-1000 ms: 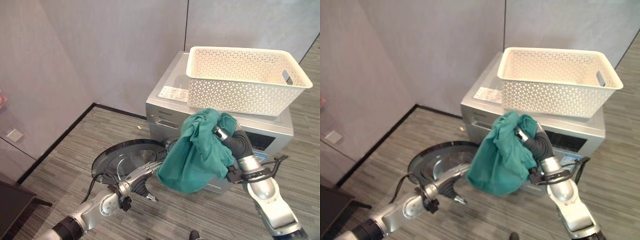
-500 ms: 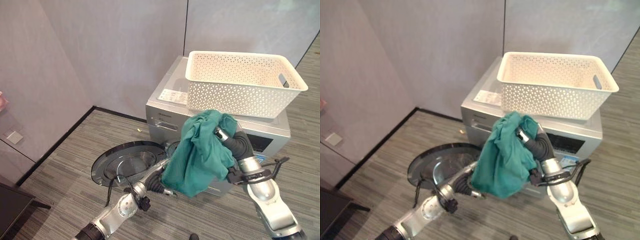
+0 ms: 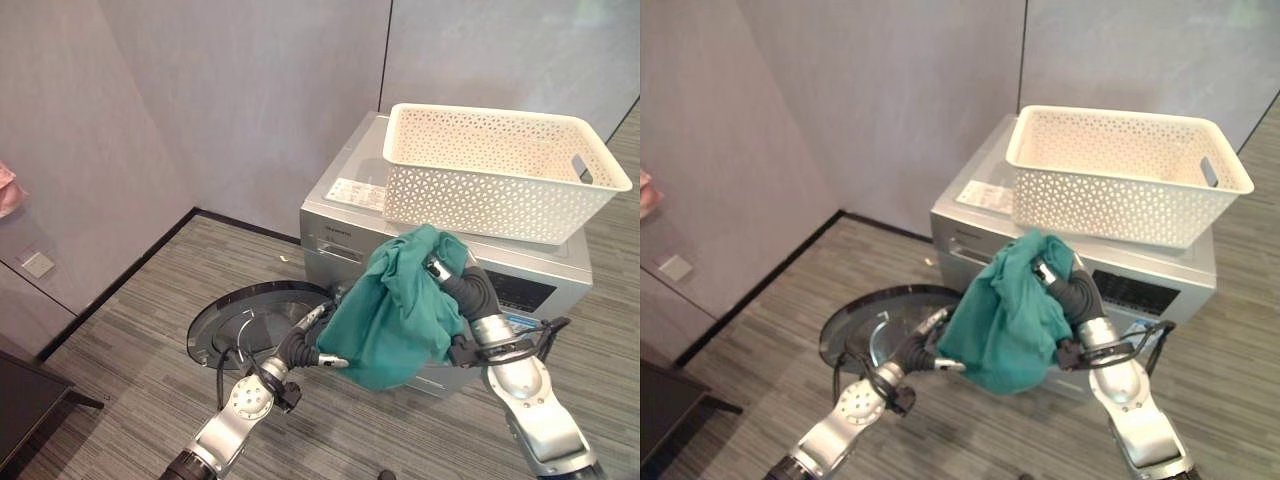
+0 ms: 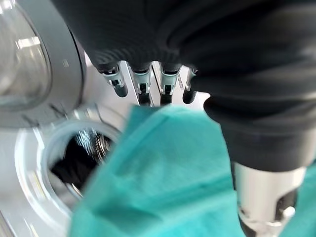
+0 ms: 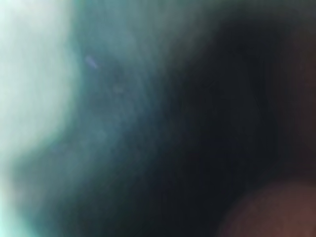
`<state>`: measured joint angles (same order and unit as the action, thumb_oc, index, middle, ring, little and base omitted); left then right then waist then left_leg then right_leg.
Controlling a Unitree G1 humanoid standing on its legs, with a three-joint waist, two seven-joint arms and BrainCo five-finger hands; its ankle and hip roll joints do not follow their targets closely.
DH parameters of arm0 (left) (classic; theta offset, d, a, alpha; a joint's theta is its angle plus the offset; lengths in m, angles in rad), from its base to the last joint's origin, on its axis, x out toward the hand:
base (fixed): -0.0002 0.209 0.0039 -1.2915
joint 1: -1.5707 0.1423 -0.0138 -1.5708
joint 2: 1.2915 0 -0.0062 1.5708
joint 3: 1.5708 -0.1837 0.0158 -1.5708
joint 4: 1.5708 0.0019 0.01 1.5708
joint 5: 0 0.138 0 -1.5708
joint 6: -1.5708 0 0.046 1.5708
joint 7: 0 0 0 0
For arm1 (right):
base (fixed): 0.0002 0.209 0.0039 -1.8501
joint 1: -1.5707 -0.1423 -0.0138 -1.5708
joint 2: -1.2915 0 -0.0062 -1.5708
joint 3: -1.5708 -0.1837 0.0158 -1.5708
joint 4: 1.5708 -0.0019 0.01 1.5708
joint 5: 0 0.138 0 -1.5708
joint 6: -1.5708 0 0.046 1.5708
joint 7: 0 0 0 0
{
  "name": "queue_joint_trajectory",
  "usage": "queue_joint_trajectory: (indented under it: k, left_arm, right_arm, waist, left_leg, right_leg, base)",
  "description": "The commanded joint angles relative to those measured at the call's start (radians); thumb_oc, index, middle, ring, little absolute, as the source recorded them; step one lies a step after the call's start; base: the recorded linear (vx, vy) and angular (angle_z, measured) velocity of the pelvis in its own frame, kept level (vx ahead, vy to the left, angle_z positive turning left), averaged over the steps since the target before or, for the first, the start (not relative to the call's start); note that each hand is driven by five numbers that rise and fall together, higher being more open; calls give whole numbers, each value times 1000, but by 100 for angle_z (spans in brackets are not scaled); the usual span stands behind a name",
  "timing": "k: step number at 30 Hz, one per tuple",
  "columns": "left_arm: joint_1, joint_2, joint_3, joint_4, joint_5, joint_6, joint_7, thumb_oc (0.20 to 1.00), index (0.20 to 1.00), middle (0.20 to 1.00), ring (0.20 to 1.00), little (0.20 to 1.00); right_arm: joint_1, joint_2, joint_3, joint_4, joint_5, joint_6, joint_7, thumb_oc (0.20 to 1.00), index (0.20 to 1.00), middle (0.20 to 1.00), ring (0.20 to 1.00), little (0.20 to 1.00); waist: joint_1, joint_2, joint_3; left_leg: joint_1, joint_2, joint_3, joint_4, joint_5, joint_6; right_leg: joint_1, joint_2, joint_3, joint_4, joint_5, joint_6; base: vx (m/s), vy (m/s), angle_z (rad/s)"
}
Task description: Grab the laundry basket,head to the washer,open it,put in the laundry and shut it.
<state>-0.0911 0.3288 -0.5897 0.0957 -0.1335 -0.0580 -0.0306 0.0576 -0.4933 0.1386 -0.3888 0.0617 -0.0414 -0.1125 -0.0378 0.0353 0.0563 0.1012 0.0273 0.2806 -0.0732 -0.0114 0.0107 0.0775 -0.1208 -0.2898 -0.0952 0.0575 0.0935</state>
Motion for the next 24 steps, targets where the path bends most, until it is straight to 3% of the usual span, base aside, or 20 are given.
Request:
queue_joint_trajectory:
  k: [1, 15, 23, 24]
  left_arm:
    - [-118, -38, -72, 16, -93, 3, -48, 1000, 1000, 1000, 1000, 1000]
    - [-326, -192, -254, 141, -223, 16, -40, 1000, 1000, 1000, 1000, 1000]
    - [-380, -232, -272, 168, -290, -11, -3, 1000, 1000, 1000, 1000, 1000]
    - [-377, -242, -288, 180, -298, -8, -11, 680, 680, 680, 680, 680]
  right_arm:
    - [-101, 26, -57, -56, -6, -31, -35, 200, 200, 200, 200, 200]
    - [-145, 28, 5, -57, 16, -30, -51, 200, 200, 200, 200, 200]
    - [-154, 27, 26, -48, 39, -50, -68, 200, 200, 200, 200, 200]
    - [-157, 27, 33, -46, 43, -50, -67, 200, 200, 200, 200, 200]
  waist:
    - [-5, -37, -8]
    - [-38, -29, 2]
    - [-47, -30, 5]
    - [-49, -29, 5]
  left_leg:
    - [-26, -3, -70, 34, -64, -11]
    - [-25, -3, -60, 27, -59, -13]
    - [-23, -2, -58, 23, -57, -16]
    - [-21, -2, -57, 20, -57, -16]
  right_leg:
    - [50, -44, -23, 52, -115, 23]
    - [38, -48, -20, 58, -112, 26]
    - [40, -48, -22, 59, -114, 26]
    - [41, -48, -23, 58, -114, 27]
  base:
    - [0, 0, 0]
    - [0, 0, 0]
    - [0, 0, 0]
    - [0, 0, 0]
